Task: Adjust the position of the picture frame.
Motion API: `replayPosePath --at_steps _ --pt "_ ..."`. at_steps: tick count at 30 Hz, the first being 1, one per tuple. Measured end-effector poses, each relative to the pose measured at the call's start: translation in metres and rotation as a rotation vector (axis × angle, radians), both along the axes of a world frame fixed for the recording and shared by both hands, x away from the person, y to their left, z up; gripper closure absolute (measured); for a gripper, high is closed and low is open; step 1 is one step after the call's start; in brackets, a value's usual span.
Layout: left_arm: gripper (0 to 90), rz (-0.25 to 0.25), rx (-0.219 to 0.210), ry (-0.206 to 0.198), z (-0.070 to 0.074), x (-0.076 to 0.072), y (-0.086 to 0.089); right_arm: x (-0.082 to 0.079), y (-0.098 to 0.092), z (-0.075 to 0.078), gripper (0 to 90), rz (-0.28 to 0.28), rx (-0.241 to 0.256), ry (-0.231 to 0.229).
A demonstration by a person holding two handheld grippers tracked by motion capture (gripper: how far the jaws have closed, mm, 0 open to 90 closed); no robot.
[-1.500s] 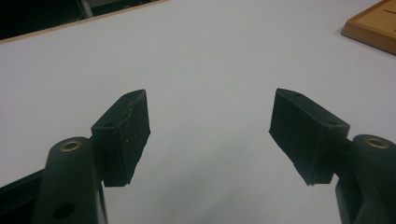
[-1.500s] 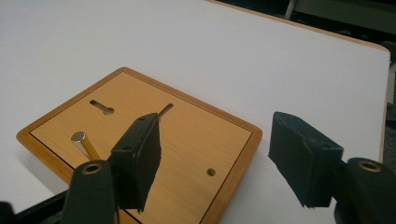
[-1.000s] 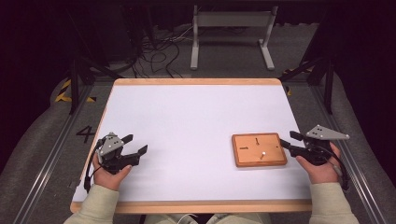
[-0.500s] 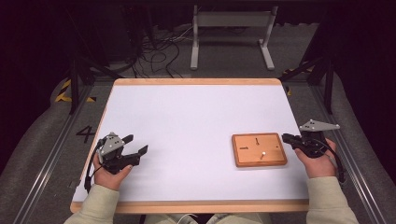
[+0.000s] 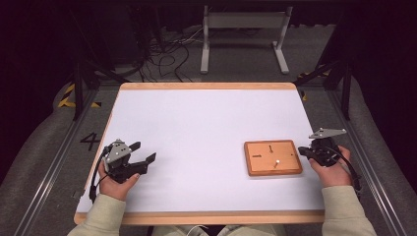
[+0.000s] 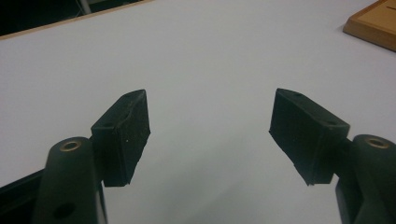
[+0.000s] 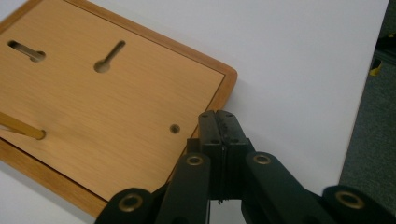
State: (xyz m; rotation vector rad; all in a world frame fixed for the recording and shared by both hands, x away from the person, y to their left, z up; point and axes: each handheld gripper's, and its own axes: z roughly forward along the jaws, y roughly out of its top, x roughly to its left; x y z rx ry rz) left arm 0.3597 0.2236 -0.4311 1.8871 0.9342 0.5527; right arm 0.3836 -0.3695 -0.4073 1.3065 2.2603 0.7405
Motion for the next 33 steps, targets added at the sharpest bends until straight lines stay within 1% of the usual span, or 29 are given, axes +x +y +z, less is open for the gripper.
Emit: replayPosePath --at_steps 2,6,8,9,10,13,14,15,17,19,21,23,26,28,29,30,31,32,33 --pt "28.8 -0.002 0.001 0.002 0.0 0.0 0.0 0.001 -0.002 -0.003 90.0 -0.011 -0.012 0.015" --pt "28.8 -0.003 0.002 0.001 0.0 0.001 0.0 0.002 -0.004 -0.01 90.0 -0.028 -0.012 0.031" --pt "28.8 -0.003 0.002 0.001 0.0 0.001 0.0 0.002 -0.005 -0.013 90.0 -0.034 -0.013 0.053" --pt "28.8 0.001 -0.006 0.002 -0.001 0.001 -0.001 0.003 -0.004 -0.014 90.0 -0.037 -0.013 0.065" --pt "28.8 0.0 -0.004 0.001 -0.001 0.001 -0.001 0.003 -0.003 -0.016 90.0 -0.046 -0.011 0.085" --pt "28.8 -0.002 0.0 0.003 -0.001 0.001 -0.001 0.005 -0.002 -0.018 90.0 -0.063 -0.01 0.113" --pt "28.8 -0.002 0.0 0.003 -0.001 0.001 -0.001 0.005 -0.002 -0.018 90.0 -0.063 -0.01 0.113" --pt "28.8 -0.001 -0.001 0.004 -0.001 0.001 -0.001 0.005 -0.001 -0.019 90.0 -0.074 -0.008 0.129" --pt "28.8 0.0 -0.001 0.007 -0.001 0.001 -0.001 0.006 -0.001 -0.02 90.0 -0.083 -0.001 0.134" --pt "28.8 -0.004 0.005 0.006 -0.001 0.002 -0.002 0.006 0.0 -0.019 90.0 -0.094 -0.005 0.137" --pt "28.8 -0.005 0.005 0.006 -0.001 0.002 -0.002 0.006 0.001 -0.02 90.0 -0.096 0.01 0.141" --pt "28.8 -0.006 0.007 0.003 -0.001 0.002 -0.004 0.007 0.004 -0.02 90.0 -0.091 0.028 0.147" --pt "28.8 -0.006 0.008 0.004 -0.001 0.002 -0.004 0.007 0.008 -0.02 90.0 -0.082 0.038 0.151" --pt "28.8 -0.006 0.008 0.004 -0.001 0.002 -0.004 0.008 0.016 -0.021 90.0 -0.061 0.055 0.168" --pt "28.8 -0.007 0.009 0.003 -0.001 0.003 -0.004 0.009 0.023 -0.021 90.0 -0.044 0.066 0.177" --pt "28.8 -0.007 0.009 0.003 -0.001 0.003 -0.004 0.009 0.023 -0.021 90.0 -0.044 0.066 0.177" --pt "28.8 -0.008 0.009 0.003 -0.001 0.003 -0.004 0.009 0.027 -0.021 90.0 -0.036 0.067 0.181" --pt "28.8 -0.008 0.008 0.002 -0.001 0.003 -0.004 0.009 0.036 -0.021 90.0 -0.015 0.072 0.192" --pt "28.8 -0.008 0.007 0.003 -0.001 0.003 -0.004 0.009 0.041 -0.021 90.0 -0.001 0.075 0.197"
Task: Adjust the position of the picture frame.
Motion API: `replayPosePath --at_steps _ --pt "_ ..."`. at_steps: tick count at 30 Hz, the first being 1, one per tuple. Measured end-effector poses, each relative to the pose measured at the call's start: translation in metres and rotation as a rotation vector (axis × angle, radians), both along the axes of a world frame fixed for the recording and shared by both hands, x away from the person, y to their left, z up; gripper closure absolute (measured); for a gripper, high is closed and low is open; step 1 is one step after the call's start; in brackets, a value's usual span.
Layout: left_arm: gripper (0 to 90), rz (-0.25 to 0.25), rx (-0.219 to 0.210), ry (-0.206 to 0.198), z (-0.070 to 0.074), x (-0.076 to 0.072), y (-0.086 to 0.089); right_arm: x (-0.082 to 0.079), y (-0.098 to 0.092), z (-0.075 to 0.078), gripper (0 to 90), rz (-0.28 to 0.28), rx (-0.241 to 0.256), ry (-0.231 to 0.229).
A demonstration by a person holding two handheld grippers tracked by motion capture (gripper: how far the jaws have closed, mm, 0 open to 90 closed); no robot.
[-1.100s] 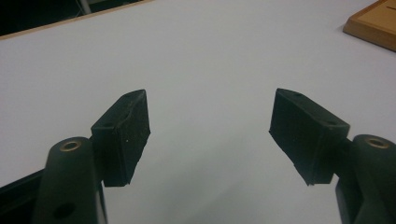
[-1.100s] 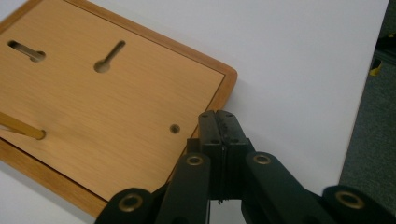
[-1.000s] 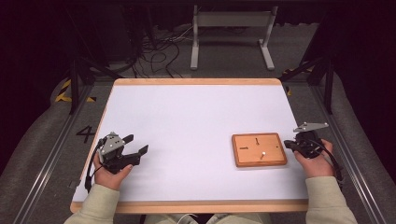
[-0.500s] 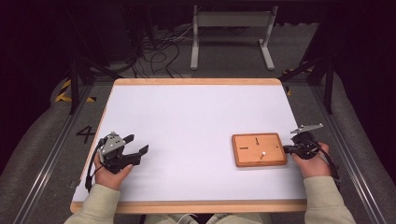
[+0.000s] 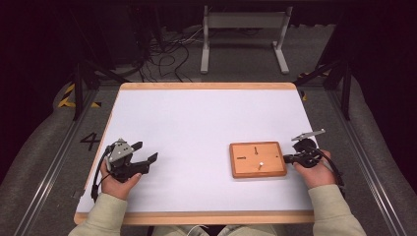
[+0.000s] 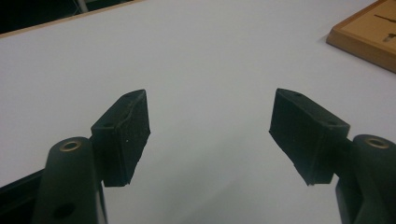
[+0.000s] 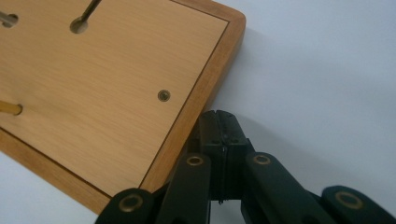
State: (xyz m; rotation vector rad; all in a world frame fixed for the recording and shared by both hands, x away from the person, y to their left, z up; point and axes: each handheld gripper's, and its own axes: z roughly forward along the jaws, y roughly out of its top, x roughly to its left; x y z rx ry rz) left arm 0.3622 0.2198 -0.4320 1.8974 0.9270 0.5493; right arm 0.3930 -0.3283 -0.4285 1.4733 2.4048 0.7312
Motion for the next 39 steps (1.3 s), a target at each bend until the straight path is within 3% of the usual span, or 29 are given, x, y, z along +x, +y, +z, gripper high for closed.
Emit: replayPosePath --at_steps 18,27,34,39 --pt "28.8 -0.016 -0.005 0.003 0.001 0.001 -0.006 -0.003 0.073 -0.004 90.0 0.202 0.04 0.033" --pt "28.8 -0.034 -0.005 0.007 0.001 0.003 -0.01 0.001 0.1 -0.007 90.0 0.266 0.055 0.017" --pt "28.8 -0.044 -0.007 0.008 0.001 0.004 -0.012 0.006 0.118 -0.011 90.0 0.31 0.061 -0.023" --pt "28.8 -0.048 -0.007 0.007 0.001 0.003 -0.013 0.007 0.12 -0.011 90.0 0.322 0.049 -0.052"
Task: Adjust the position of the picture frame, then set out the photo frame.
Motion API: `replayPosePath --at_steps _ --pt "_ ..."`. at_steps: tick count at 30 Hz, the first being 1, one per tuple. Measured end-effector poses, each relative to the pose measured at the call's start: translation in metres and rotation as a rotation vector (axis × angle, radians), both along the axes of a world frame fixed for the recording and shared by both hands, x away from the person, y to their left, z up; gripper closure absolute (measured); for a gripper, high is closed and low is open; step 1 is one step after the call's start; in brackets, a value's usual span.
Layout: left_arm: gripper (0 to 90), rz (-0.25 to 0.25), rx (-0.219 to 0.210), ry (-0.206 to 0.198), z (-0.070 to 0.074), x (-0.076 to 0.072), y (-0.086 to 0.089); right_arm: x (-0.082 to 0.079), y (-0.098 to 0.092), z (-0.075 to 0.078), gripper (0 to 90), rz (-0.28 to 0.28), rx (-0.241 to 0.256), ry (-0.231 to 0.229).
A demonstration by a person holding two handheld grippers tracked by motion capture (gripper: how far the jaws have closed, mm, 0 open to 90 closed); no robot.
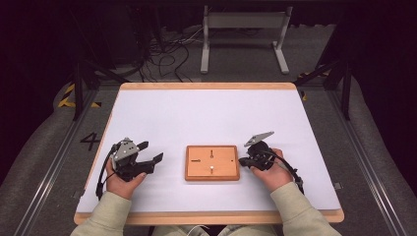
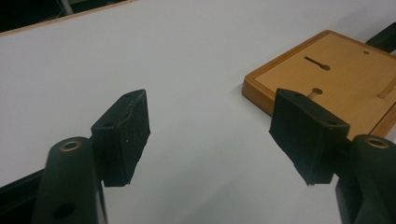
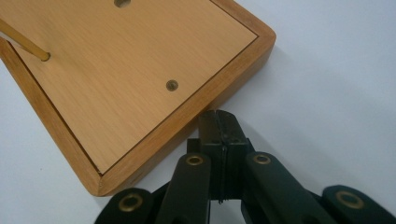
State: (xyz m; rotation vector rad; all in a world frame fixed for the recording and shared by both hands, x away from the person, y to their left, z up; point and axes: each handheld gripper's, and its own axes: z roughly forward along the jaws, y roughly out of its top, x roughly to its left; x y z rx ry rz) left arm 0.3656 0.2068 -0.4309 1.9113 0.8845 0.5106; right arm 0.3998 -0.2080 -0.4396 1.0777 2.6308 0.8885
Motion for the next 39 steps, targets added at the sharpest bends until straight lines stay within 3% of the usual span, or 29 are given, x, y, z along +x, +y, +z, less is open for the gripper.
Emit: replayPosePath --at_steps 3,7,14,18,29,35,39 --pt "28.8 -0.007 -0.006 -0.001 0.001 -0.001 -0.001 -0.002 -0.003 0.004 89.3 0.01 -0.023 -0.061" --pt "27.8 -0.028 -0.009 -0.003 0.004 -0.001 -0.005 -0.003 -0.012 0.012 83.0 -0.001 -0.009 -0.114" --pt "24.4 -0.068 -0.013 -0.004 0.011 -0.002 -0.016 -0.001 -0.034 0.021 75.3 -0.024 0.068 -0.178" --pt "24.1 -0.097 -0.02 -0.001 0.014 -0.002 -0.023 -0.001 -0.041 0.025 72.2 -0.036 0.096 -0.184" --pt "24.9 -0.183 -0.026 0.006 0.02 0.001 -0.049 -0.002 -0.052 0.029 63.9 -0.063 0.108 -0.205" --pt "34.6 -0.256 -0.03 0.024 0.021 0.002 -0.067 -0.003 -0.056 0.03 62.9 -0.073 0.113 -0.206" --pt "35.2 -0.278 -0.044 0.02 0.022 0.002 -0.073 -0.003 -0.056 0.031 62.5 -0.074 0.116 -0.207"
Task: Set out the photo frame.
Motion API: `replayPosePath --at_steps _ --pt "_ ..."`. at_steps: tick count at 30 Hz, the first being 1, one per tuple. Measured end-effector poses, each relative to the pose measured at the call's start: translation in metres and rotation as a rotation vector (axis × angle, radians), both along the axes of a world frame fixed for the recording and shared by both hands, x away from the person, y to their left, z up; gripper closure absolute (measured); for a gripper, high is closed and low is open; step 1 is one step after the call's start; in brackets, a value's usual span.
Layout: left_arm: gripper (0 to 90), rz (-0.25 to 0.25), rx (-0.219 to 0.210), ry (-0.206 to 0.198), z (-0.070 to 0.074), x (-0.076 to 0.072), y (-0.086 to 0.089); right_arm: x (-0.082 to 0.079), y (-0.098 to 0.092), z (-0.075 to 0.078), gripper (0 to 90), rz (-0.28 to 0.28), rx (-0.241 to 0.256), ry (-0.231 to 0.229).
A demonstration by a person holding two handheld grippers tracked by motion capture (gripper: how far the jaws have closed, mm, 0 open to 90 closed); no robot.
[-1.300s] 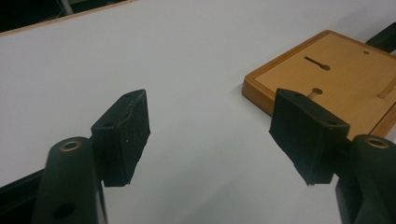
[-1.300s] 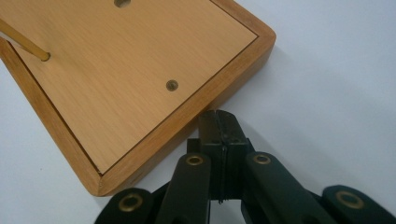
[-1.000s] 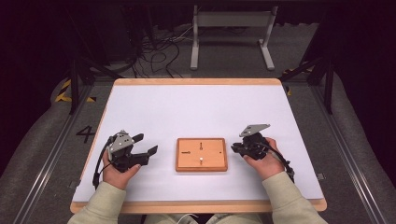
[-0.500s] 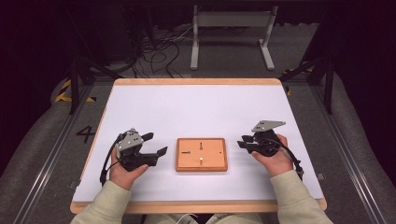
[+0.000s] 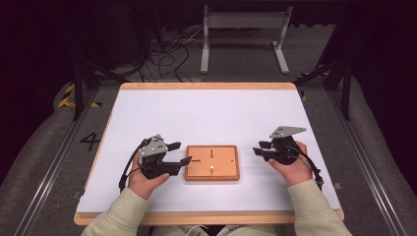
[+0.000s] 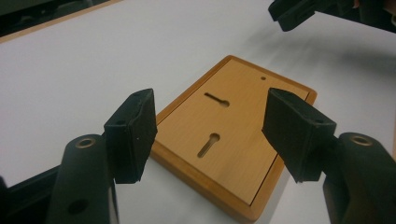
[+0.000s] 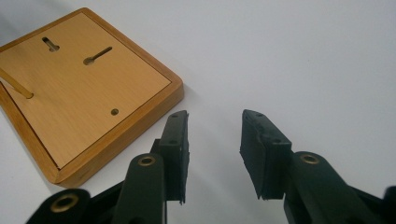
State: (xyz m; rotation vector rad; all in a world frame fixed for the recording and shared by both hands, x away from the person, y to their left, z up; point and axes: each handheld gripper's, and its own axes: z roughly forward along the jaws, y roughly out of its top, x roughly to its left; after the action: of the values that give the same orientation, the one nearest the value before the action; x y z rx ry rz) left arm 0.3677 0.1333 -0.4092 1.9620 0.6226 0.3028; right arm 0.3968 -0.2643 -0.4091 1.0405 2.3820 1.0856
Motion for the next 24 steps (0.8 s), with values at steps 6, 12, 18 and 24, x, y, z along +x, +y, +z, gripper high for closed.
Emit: replayPosePath --at_steps 6,12,18,24 --pt "34.4 -0.022 -0.018 -0.001 -0.001 0.001 -0.012 0.0 0.0 0.0 61.8 0.001 0.003 0.001" --pt "34.3 -0.092 -0.045 0.006 -0.004 -0.004 -0.025 0.0 0.0 0.0 61.3 -0.002 0.008 0.005" --pt "39.7 -0.152 -0.02 0.037 -0.014 -0.006 -0.037 -0.001 -0.001 0.001 60.8 0.0 0.016 0.003" --pt "45.5 -0.202 0.007 0.057 -0.025 -0.004 -0.053 -0.001 0.0 0.0 60.5 0.004 0.019 0.01"
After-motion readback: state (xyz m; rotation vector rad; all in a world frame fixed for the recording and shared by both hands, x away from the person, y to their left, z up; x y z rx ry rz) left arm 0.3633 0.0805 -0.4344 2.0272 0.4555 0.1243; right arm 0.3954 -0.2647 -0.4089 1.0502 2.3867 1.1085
